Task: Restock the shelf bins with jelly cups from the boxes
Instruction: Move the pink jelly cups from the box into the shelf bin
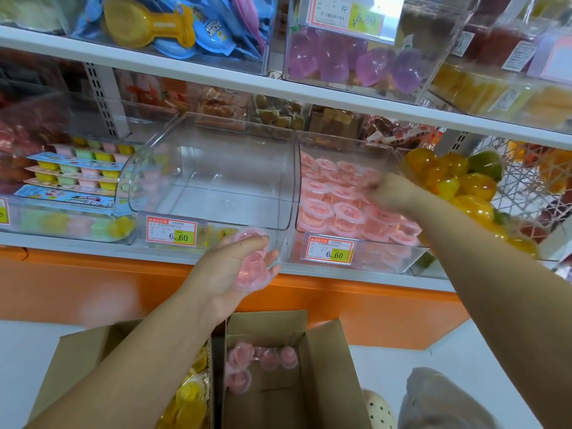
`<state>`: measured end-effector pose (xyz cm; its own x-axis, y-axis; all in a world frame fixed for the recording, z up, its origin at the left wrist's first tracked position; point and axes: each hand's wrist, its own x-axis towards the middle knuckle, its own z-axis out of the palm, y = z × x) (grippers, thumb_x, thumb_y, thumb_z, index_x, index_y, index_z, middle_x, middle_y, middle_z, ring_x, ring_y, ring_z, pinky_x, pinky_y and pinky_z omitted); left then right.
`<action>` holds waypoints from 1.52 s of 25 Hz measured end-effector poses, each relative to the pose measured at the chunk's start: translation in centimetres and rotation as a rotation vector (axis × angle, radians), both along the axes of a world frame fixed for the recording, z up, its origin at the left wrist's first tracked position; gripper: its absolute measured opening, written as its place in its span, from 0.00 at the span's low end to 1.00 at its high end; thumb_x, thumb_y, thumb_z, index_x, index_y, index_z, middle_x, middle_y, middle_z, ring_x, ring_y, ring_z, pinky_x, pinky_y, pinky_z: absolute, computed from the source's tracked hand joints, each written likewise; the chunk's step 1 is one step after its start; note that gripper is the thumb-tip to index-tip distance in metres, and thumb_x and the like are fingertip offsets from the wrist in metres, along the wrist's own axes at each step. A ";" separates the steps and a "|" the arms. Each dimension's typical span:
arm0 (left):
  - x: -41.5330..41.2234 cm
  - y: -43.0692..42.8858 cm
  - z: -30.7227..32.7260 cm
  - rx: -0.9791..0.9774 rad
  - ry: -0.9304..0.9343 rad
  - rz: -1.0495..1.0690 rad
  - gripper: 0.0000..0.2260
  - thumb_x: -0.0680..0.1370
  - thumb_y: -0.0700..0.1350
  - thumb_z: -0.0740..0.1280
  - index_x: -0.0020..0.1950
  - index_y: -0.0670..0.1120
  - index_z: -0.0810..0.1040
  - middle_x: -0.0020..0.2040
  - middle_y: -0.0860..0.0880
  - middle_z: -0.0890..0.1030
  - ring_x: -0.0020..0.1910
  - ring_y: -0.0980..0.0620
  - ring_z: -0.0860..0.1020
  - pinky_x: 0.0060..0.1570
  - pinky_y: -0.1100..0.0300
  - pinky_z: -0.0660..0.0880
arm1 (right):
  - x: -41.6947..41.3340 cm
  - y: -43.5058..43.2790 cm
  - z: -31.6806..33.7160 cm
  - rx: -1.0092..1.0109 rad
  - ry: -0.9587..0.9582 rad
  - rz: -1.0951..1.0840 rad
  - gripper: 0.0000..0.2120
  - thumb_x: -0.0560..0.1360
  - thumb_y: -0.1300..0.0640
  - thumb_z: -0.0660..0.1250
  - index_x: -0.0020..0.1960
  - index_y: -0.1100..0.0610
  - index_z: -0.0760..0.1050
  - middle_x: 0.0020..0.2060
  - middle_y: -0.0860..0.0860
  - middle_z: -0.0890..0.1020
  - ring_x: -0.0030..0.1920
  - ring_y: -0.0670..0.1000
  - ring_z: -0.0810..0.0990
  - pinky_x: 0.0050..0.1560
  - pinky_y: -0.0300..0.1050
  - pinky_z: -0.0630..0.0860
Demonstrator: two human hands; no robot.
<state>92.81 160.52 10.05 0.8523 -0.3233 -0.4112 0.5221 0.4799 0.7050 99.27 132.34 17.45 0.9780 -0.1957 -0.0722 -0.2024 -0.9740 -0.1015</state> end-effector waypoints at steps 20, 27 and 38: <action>-2.8 -2.3 2.5 -0.070 -0.052 -0.190 0.15 0.83 0.49 0.61 0.65 0.44 0.75 0.55 0.40 0.85 0.53 0.43 0.84 0.44 0.52 0.84 | -9.1 7.5 0.4 0.773 -0.242 0.153 0.04 0.74 0.60 0.71 0.46 0.59 0.84 0.35 0.46 0.83 0.31 0.36 0.77 0.35 0.29 0.73; -2.3 -2.2 2.1 -0.084 0.006 -0.087 0.10 0.81 0.46 0.64 0.58 0.42 0.78 0.50 0.41 0.84 0.45 0.44 0.86 0.43 0.50 0.83 | -6.3 -3.6 -3.2 0.071 -0.762 -0.092 0.06 0.74 0.62 0.68 0.46 0.59 0.84 0.44 0.59 0.83 0.46 0.61 0.79 0.47 0.52 0.76; -1.8 -2.3 1.7 -0.084 0.027 -0.042 0.10 0.80 0.45 0.66 0.58 0.42 0.77 0.52 0.40 0.82 0.45 0.43 0.86 0.38 0.52 0.84 | -5.5 -4.5 -3.9 -0.030 -0.617 -0.106 0.08 0.77 0.61 0.66 0.49 0.64 0.82 0.51 0.61 0.81 0.52 0.59 0.77 0.50 0.46 0.70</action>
<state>90.97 158.24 11.71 0.8265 -0.3924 -0.4035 0.5609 0.5143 0.6487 93.74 127.86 13.51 0.8130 -0.2867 0.5069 -0.2103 -0.9562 -0.2035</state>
